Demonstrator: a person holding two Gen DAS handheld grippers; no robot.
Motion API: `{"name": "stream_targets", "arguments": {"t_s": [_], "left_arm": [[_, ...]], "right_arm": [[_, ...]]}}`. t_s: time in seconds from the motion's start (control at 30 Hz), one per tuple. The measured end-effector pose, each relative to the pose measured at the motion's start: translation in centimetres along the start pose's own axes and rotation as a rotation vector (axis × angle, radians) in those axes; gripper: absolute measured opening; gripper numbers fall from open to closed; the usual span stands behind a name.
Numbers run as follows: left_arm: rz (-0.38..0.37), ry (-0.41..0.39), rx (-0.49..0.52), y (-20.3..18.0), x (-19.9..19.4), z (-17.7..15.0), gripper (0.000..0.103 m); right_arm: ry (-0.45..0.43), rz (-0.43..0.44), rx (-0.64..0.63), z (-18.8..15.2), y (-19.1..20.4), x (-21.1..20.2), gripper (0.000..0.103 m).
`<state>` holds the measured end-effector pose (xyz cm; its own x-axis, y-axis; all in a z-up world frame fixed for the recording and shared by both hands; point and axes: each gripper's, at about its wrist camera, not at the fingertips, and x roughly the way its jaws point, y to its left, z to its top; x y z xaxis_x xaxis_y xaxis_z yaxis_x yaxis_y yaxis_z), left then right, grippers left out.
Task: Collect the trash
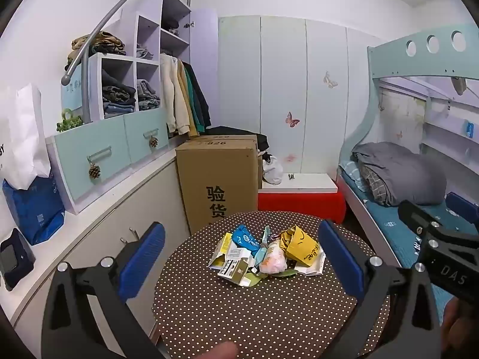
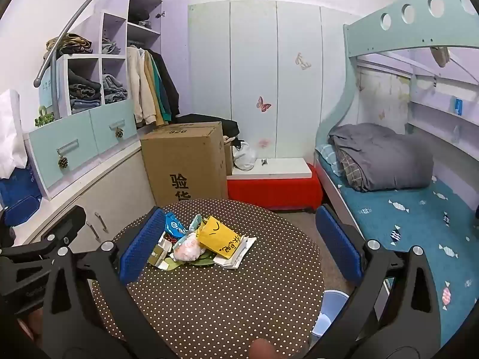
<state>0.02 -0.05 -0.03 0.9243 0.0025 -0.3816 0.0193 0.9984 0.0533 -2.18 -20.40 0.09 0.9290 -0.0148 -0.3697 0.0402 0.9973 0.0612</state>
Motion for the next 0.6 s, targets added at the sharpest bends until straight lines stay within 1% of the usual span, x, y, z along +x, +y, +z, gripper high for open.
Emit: {"name": "stream_targets", "arguments": {"t_s": [0.27,0.47,0.6], "left_arm": [[-0.001,0.006,-0.013,0.16,0.30,0.40,0.099],[-0.019,-0.009,-0.023,0.27,0.20,0.36,0.099],[-0.021,-0.017,-0.009,-0.19,0.30,0.27,0.099]], "right_arm": [[-0.005,-0.010,0.004,0.17,-0.03,-0.06,0.098],[-0.008,-0.006,0.003,0.54,-0.52,0.14,0.098],[-0.013,-0.010,-0.003,0.56,-0.25,-0.23,0.098]]}}
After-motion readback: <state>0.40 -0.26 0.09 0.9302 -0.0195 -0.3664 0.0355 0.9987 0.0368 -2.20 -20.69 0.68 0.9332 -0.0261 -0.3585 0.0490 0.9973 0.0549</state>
